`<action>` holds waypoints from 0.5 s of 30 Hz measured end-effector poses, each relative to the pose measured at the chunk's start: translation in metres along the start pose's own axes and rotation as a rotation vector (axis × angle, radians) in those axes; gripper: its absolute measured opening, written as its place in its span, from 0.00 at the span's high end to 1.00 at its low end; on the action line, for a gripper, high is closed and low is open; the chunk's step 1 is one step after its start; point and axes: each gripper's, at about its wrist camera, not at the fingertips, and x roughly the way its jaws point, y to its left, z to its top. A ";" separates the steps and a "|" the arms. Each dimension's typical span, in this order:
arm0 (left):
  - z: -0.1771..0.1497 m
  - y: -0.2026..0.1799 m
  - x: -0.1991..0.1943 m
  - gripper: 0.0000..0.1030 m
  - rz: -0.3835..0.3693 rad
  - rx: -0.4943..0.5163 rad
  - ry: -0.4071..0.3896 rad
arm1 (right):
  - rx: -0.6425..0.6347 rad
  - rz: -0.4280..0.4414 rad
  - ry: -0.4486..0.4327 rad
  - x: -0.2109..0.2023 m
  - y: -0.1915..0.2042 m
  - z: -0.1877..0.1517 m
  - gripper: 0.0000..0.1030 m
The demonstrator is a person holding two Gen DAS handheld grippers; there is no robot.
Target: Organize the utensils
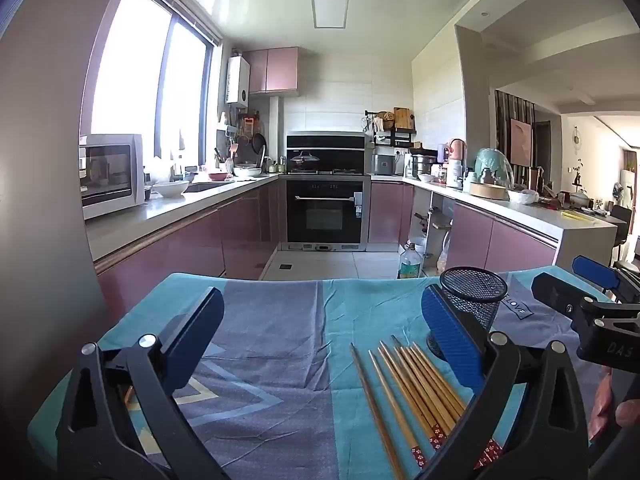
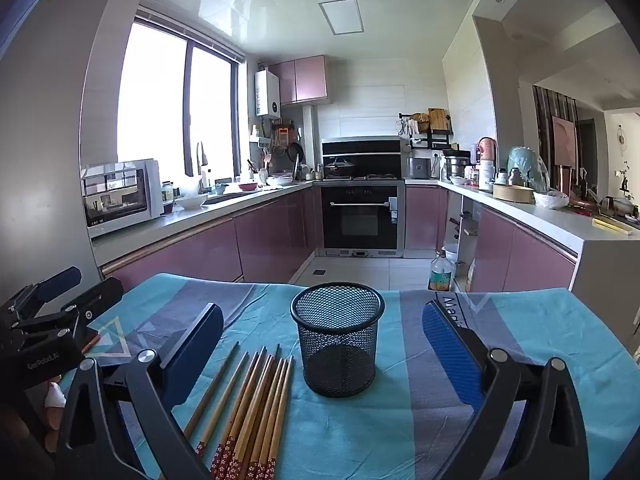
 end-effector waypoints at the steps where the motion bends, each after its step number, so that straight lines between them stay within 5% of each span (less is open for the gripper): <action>1: 0.000 0.000 0.000 0.05 -0.001 0.001 -0.001 | -0.004 0.000 0.000 0.000 0.000 0.000 0.06; 15: 0.003 -0.005 0.000 0.05 -0.005 0.006 -0.030 | 0.004 -0.002 -0.019 -0.002 -0.002 0.001 0.06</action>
